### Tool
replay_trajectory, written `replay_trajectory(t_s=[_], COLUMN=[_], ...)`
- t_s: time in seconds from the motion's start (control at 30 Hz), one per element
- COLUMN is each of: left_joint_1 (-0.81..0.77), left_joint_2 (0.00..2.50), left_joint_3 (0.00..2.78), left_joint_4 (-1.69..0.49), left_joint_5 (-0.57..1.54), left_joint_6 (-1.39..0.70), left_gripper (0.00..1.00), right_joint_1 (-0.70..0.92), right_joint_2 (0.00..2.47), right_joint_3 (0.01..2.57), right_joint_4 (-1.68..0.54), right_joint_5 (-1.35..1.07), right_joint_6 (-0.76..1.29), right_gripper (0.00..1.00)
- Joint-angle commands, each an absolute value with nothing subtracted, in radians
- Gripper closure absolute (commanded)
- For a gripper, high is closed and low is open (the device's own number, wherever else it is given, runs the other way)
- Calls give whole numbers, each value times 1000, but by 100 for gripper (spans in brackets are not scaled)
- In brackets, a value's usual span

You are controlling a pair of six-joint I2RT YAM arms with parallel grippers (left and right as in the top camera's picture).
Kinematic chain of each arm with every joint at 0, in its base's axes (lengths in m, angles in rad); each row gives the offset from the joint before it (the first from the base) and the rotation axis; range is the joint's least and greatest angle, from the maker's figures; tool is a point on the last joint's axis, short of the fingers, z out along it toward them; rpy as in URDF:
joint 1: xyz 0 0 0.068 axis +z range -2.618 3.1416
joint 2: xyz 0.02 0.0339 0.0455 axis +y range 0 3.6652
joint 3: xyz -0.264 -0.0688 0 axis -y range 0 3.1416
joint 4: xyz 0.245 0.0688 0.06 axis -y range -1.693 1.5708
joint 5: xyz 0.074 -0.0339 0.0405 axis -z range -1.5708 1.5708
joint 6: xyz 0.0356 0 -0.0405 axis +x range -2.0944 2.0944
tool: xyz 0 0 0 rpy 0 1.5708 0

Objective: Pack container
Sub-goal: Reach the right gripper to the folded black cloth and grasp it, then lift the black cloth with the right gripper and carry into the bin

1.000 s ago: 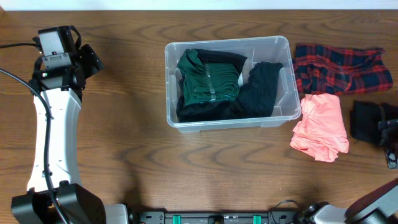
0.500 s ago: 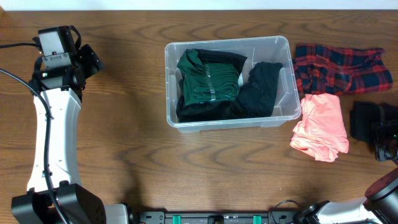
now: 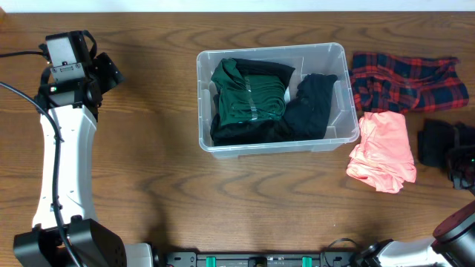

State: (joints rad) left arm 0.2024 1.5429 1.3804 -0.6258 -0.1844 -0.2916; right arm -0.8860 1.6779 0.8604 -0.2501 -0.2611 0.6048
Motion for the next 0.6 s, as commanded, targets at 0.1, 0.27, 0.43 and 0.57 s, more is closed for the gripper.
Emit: replay_trajectory(t_s=[0.1, 0.27, 0.43, 0.57], left_joint_1=[207, 207, 206, 206], left_joint_2=[1538, 1538, 1538, 1538], left_joint_3=[1383, 1383, 1383, 1383], left_joint_4=[-628, -628, -628, -628], left_joint_5=[-196, -196, -196, -196], left_joint_6=[-290, -290, -290, -290], left_gripper=[2, 2, 2, 2], right_joint_1=[-841, -746, -597, -451], right_joint_2=[1493, 1344, 1214, 1163], right_joint_3=[857, 870, 944, 1026], right_joint_4=[-254, -260, -289, -287], right_joint_5=[-262, -263, -365, -453], right_joint_6=[553, 500, 462, 463], right_gripper=[89, 99, 99, 99])
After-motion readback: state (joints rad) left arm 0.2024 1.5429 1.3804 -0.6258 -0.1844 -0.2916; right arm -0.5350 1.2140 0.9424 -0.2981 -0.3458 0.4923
